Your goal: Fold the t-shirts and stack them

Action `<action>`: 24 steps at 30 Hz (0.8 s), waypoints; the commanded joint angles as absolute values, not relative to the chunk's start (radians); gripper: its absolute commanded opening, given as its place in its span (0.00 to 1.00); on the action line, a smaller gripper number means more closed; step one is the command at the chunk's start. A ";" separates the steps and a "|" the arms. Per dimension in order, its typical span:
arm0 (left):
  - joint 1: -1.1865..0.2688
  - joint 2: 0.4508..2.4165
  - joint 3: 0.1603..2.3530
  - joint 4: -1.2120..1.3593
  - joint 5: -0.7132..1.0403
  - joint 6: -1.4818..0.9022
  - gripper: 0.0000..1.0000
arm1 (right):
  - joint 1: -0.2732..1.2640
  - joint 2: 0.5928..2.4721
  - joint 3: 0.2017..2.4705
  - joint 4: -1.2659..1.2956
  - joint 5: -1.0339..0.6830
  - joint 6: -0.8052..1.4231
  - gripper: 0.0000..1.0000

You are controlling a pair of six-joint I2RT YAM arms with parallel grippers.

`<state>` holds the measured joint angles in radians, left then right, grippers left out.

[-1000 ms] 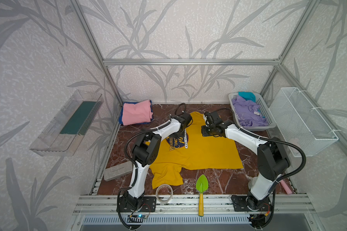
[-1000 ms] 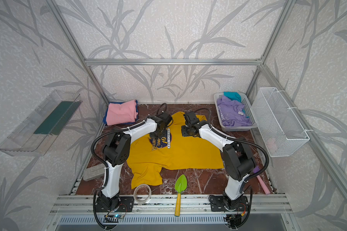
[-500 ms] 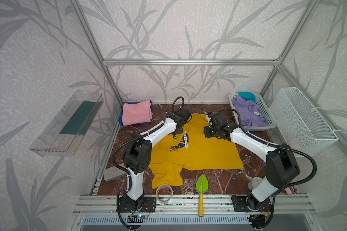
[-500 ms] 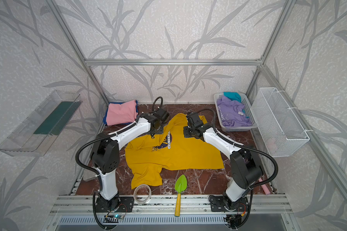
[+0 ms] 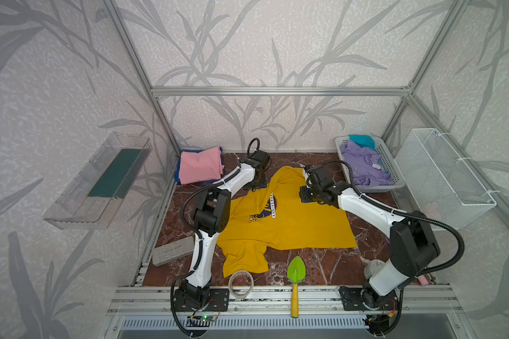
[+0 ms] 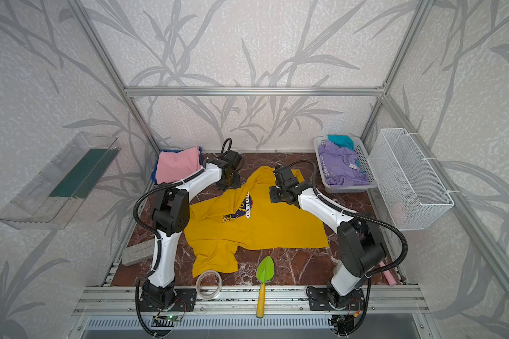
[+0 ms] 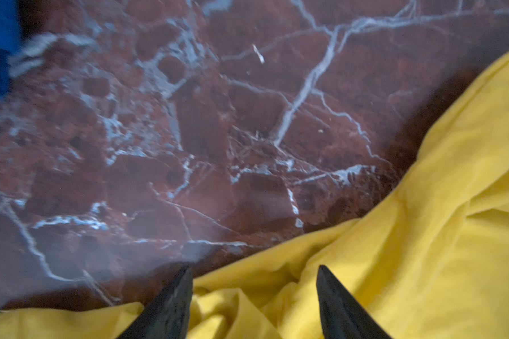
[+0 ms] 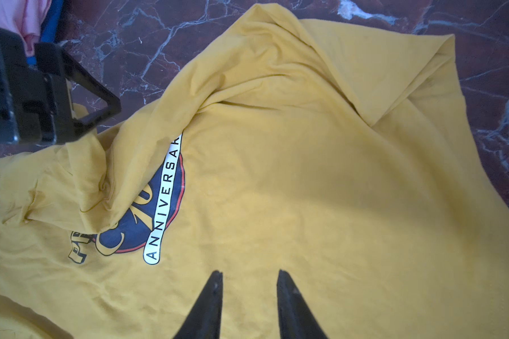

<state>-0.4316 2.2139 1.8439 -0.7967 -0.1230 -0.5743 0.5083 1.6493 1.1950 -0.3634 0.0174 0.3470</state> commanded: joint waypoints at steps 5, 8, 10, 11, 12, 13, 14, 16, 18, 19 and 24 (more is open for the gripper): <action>-0.428 2.138 1.797 -0.853 -0.050 -0.575 0.00 | 0.503 1.675 1.220 -0.348 -0.008 0.356 0.34; -0.408 2.115 1.832 -0.891 -0.058 -0.566 0.00 | 0.502 1.701 1.249 -0.341 -0.005 0.342 0.34; -0.390 2.100 1.885 -0.925 -0.069 -0.550 0.00 | 0.495 1.759 1.287 -0.344 0.010 0.322 0.34; -0.378 2.092 1.922 -0.948 -0.079 -0.540 0.00 | 0.488 1.783 1.316 -0.352 0.011 0.316 0.34; -0.366 2.083 1.959 -0.970 -0.093 -0.532 0.00 | 0.476 1.808 1.345 -0.360 0.007 0.311 0.34; -0.354 2.075 1.988 -0.987 -0.106 -0.524 0.00 | 0.465 1.829 1.371 -0.365 0.008 0.306 0.34; -0.341 2.060 2.014 -1.000 -0.119 -0.518 0.00 | 0.455 1.852 1.401 -0.370 0.020 0.300 0.35; -0.317 2.030 2.044 -1.006 -0.142 -0.508 0.00 | 0.437 1.904 1.459 -0.378 0.043 0.285 0.36; -0.295 1.994 2.055 -1.000 -0.158 -0.503 0.00 | 0.420 1.967 1.532 -0.400 0.075 0.271 0.37; -0.288 1.978 2.051 -0.994 -0.164 -0.503 0.00 | 0.413 1.997 1.561 -0.407 0.086 0.268 0.39; -0.270 1.896 1.985 -0.936 -0.188 -0.497 0.00 | 0.366 2.156 1.722 -0.444 0.135 0.273 0.49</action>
